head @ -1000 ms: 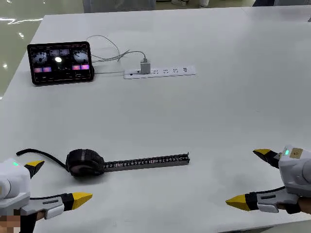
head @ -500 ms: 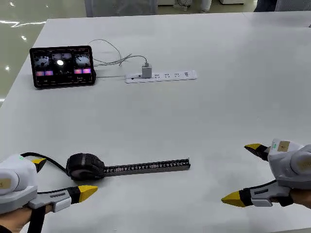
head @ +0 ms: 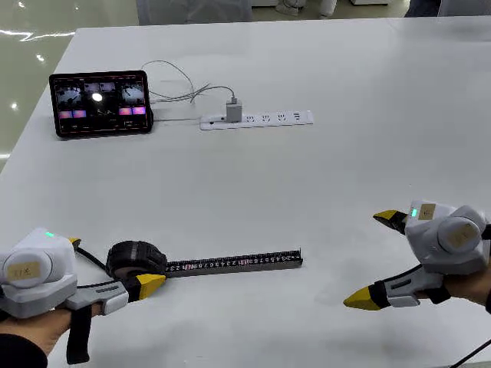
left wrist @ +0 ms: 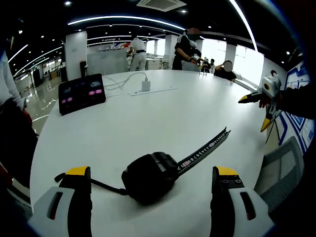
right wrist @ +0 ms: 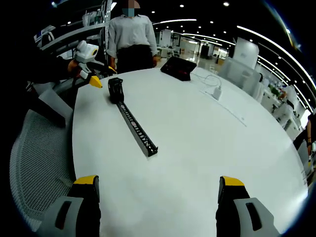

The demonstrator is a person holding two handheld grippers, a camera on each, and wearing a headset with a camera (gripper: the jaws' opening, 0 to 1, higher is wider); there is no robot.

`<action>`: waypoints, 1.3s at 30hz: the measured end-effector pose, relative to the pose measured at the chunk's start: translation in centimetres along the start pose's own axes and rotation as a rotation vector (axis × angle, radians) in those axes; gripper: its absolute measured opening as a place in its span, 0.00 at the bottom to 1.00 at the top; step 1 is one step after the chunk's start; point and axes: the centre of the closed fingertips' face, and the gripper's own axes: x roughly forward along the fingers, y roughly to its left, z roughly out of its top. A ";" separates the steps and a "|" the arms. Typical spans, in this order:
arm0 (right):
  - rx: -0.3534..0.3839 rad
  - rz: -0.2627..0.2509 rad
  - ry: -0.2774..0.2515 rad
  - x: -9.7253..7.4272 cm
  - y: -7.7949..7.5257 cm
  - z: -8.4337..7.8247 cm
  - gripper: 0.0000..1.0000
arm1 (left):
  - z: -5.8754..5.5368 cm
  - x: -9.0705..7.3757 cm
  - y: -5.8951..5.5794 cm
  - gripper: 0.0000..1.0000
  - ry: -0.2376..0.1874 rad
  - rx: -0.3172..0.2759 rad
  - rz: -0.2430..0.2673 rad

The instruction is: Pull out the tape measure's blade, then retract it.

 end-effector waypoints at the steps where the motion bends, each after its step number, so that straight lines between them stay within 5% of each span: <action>1: -0.007 0.009 -0.001 0.2 0.1 0.2 0.99 | 0.1 0.1 -0.1 0.99 -0.001 -0.002 0.003; 13: -0.003 0.059 0.006 2.2 -0.7 1.4 0.99 | 1.2 1.5 -0.7 0.99 -0.029 -0.017 0.018; 21: -0.070 0.093 0.043 3.4 -0.5 1.7 0.99 | 1.3 2.2 -1.0 0.99 -0.030 -0.036 0.025; 23: -0.097 0.101 0.062 3.9 -0.6 1.6 0.99 | 0.9 2.4 0.0 0.99 -0.017 -0.028 0.087; 31: -0.152 0.144 0.085 5.0 -0.8 2.3 0.99 | 0.4 2.7 1.2 0.99 -0.045 -0.181 0.135; 34: -0.167 0.152 0.098 5.3 -0.8 2.4 0.98 | 0.3 2.6 1.7 0.99 -0.083 -0.219 0.151; 39: -0.187 0.162 0.099 5.8 -0.7 2.9 0.96 | -0.3 2.6 1.9 0.99 -0.087 -0.238 0.173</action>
